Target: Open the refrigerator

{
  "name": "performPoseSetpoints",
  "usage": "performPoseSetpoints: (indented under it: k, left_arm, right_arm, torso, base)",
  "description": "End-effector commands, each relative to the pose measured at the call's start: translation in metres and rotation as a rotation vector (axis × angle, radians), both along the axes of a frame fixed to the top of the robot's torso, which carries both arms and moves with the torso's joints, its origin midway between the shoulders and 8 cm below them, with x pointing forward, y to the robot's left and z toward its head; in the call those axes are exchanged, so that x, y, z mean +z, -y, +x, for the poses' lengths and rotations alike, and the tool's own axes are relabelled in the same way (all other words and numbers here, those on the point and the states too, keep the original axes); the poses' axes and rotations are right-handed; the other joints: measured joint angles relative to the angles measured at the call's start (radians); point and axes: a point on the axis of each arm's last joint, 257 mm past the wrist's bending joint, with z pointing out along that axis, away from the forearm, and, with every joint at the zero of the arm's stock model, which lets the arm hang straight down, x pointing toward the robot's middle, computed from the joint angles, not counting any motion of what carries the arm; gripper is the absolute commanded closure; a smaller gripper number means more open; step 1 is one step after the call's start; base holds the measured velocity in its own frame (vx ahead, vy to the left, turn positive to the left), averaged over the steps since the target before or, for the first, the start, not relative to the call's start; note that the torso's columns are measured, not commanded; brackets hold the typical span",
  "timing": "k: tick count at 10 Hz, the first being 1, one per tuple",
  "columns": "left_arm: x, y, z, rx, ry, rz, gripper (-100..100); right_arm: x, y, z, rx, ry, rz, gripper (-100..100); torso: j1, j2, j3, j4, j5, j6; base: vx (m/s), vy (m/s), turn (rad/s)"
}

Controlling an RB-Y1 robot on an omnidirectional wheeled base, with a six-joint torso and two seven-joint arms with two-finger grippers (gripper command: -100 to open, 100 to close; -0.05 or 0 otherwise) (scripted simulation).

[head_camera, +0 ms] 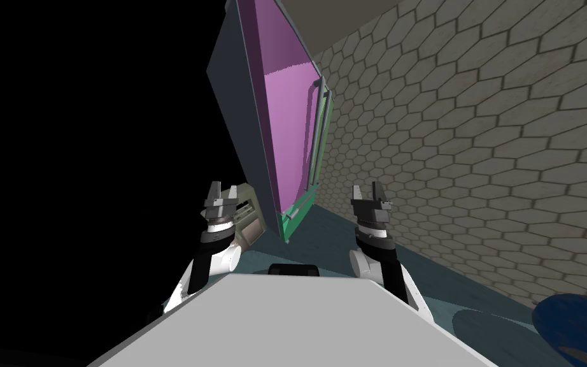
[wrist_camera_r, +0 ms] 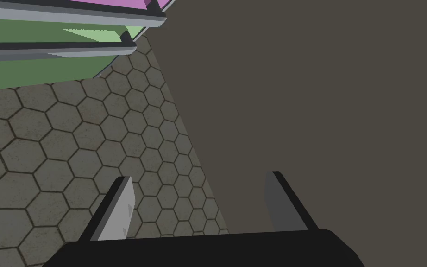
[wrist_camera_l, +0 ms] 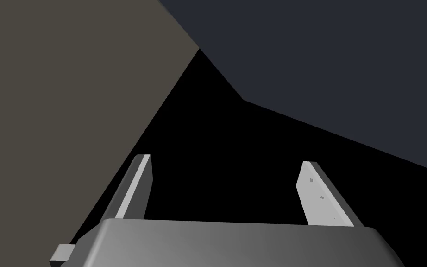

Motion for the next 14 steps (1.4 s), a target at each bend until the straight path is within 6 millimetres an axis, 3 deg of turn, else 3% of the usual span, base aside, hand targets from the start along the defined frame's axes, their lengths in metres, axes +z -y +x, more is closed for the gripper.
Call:
performPoseSetpoints:
  k: [1,9,10,11,14]
  left_arm:
    - [0.0,0.0,0.0,0.0,0.0,0.0,0]
    - [0.0,0.0,0.0,0.0,0.0,0.0,0]
    - [-0.007,0.001,0.004,-0.021,-0.013,0.014,-100]
    - [-0.014,0.0,0.008,-0.036,-0.025,0.017,-100]
    - [-0.028,-0.005,0.014,-0.058,-0.045,0.006,-100]
  right_arm:
    - [0.0,0.0,0.0,0.0,0.0,0.0,0]
    - [0.0,0.0,0.0,0.0,0.0,0.0,0]
    - [0.0,0.0,0.0,0.0,0.0,0.0,0]
    - [0.0,0.0,0.0,0.0,0.0,0.0,0]
    - [0.0,0.0,0.0,0.0,0.0,0.0,0]
  torso:
    - [0.0,0.04,-0.082,0.041,0.0,0.0]
    - [0.0,0.618,-1.234,0.617,0.0,0.0]
    - [0.0,0.691,-1.382,0.691,0.0,0.0]
    - [-0.003,0.722,-1.452,0.723,-0.001,0.0]
    - [-0.001,0.736,-1.477,0.737,0.0,0.0]
  base:
    - [0.0,0.0,0.0]
    - [0.0,0.0,0.0]
    - [0.06,-0.055,0.002]
    - [0.132,-0.113,0.011]
    - [0.139,-0.125,0.006]
